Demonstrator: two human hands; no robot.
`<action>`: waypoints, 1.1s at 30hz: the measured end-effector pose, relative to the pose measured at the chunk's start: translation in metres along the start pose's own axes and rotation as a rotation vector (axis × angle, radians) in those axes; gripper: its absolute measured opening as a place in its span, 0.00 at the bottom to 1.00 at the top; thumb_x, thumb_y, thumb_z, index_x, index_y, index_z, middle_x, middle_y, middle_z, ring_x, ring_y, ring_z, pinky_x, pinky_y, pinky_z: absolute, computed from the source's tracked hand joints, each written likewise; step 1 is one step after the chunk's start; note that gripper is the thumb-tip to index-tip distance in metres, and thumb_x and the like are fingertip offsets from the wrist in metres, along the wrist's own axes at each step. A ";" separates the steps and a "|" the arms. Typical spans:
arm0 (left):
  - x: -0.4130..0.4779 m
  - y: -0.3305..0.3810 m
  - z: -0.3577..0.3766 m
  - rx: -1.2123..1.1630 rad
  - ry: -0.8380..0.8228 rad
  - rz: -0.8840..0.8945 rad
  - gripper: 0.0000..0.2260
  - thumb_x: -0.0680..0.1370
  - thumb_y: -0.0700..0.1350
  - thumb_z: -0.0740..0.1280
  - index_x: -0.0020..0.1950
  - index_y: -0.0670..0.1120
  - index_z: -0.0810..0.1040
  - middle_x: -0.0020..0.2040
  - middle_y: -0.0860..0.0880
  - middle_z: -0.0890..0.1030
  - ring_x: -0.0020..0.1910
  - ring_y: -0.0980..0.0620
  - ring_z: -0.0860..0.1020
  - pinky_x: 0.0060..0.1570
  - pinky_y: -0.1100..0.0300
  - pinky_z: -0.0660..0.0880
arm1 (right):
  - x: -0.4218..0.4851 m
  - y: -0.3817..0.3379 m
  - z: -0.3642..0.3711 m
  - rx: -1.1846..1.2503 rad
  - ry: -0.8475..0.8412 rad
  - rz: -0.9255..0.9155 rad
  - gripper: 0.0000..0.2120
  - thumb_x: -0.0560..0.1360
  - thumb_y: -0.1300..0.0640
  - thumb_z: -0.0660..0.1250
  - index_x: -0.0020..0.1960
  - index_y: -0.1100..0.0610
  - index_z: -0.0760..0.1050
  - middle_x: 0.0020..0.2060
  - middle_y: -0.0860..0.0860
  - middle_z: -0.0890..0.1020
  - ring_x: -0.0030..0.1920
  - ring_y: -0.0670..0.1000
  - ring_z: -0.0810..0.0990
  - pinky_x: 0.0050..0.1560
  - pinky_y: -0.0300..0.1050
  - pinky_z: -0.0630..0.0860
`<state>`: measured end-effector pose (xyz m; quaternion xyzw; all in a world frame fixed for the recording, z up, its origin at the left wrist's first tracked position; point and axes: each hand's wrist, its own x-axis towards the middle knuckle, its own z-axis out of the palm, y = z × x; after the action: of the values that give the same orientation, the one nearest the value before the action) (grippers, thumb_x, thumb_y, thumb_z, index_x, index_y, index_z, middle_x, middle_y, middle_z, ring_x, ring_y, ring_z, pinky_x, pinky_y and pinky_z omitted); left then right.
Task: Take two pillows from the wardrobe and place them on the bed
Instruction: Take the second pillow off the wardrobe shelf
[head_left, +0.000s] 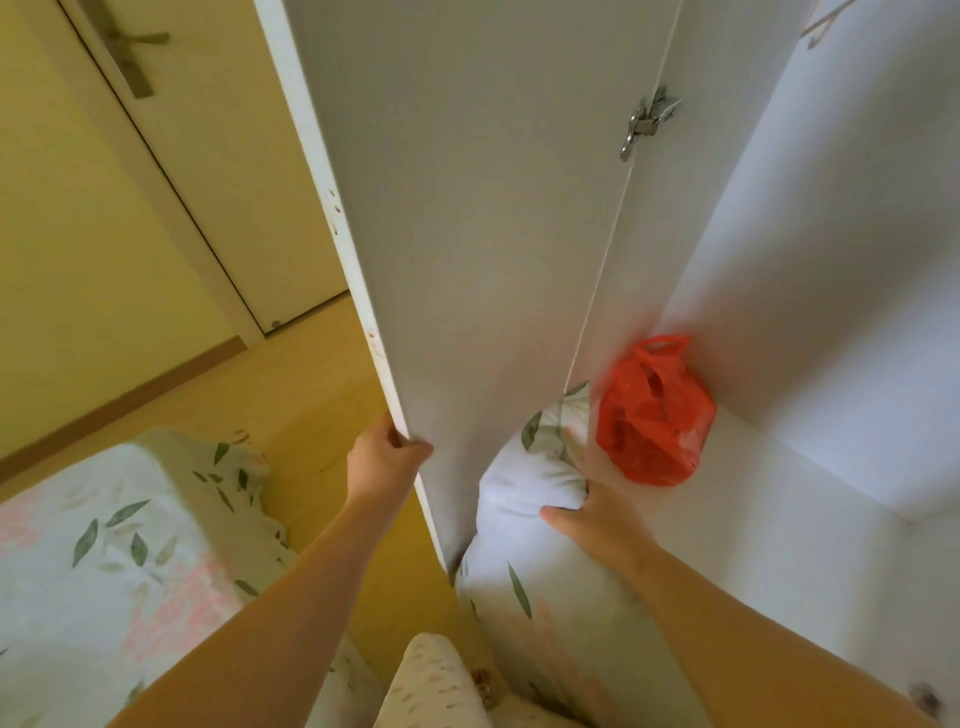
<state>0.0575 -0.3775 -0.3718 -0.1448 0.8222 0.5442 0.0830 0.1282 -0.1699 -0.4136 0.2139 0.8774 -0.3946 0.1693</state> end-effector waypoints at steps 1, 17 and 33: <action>-0.010 0.001 0.006 0.013 -0.001 0.002 0.09 0.72 0.36 0.68 0.37 0.48 0.71 0.33 0.48 0.74 0.32 0.51 0.71 0.30 0.60 0.68 | -0.004 0.005 -0.003 0.008 0.000 0.006 0.30 0.70 0.45 0.68 0.69 0.53 0.66 0.65 0.53 0.75 0.64 0.55 0.74 0.63 0.48 0.71; -0.148 0.023 0.174 -0.037 -0.098 0.080 0.12 0.75 0.45 0.68 0.57 0.46 0.72 0.49 0.53 0.77 0.35 0.61 0.74 0.29 0.64 0.69 | -0.106 0.125 -0.084 0.085 0.133 0.280 0.24 0.75 0.44 0.61 0.67 0.55 0.68 0.63 0.55 0.76 0.62 0.57 0.74 0.64 0.51 0.71; -0.155 0.095 0.299 -0.304 -0.931 -0.088 0.39 0.76 0.25 0.56 0.76 0.54 0.42 0.77 0.45 0.54 0.75 0.44 0.59 0.55 0.56 0.69 | -0.125 0.201 -0.139 0.408 0.418 0.491 0.25 0.70 0.41 0.62 0.62 0.53 0.72 0.55 0.52 0.80 0.54 0.55 0.78 0.55 0.51 0.75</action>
<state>0.1664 -0.0450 -0.3612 0.0689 0.6023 0.6608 0.4425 0.3194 0.0267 -0.3922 0.5229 0.7190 -0.4569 0.0301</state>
